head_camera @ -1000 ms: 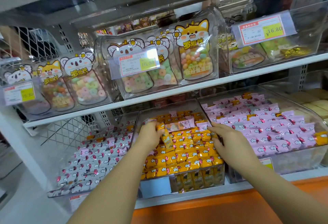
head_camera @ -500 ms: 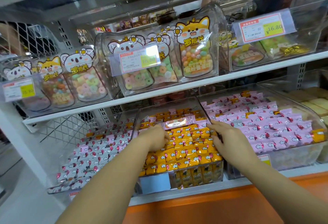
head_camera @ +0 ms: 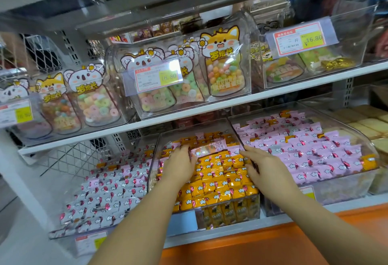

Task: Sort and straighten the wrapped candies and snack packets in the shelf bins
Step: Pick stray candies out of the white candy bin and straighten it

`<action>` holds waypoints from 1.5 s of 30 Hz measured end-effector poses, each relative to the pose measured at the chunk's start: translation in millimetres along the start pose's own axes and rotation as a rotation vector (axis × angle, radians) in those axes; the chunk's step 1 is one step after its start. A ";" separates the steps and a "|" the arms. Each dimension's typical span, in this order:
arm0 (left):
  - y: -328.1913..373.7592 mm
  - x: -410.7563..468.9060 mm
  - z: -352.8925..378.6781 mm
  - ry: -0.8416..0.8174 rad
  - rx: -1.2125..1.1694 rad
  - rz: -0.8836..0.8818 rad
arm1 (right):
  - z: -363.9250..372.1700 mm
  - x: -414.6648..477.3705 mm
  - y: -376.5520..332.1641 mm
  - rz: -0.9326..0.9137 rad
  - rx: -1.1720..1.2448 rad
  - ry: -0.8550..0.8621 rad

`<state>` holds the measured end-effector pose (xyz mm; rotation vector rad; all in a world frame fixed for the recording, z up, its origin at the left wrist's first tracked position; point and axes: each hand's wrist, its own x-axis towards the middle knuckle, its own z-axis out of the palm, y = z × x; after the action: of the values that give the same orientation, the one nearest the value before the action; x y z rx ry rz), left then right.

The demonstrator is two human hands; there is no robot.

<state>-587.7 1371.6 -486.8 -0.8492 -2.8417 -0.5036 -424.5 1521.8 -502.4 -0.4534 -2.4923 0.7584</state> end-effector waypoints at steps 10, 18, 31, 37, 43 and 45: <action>6.0 -6.0 1.1 0.164 -0.179 0.013 | -0.9 0.9 1.8 -0.005 0.029 -0.009; 47.9 -45.0 -10.3 0.339 -0.435 0.205 | -26.5 -17.1 2.8 -0.098 0.244 0.071; 171.1 -43.9 24.5 0.081 -0.417 0.424 | -86.1 -29.9 91.8 -0.021 0.164 0.366; 179.4 -12.8 27.6 0.133 -0.527 0.319 | -93.5 -26.0 118.9 0.048 0.103 0.437; 181.1 12.8 38.3 -0.121 0.141 0.283 | -84.9 -20.2 125.3 0.134 0.077 0.466; 183.8 14.8 38.2 -0.147 0.218 0.295 | -80.8 -19.0 127.4 0.127 0.032 0.465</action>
<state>-499.5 1537.0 -468.3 -1.2756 -2.7566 -0.0957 -343.8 1648.5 -525.7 -0.6948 -2.0306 0.6516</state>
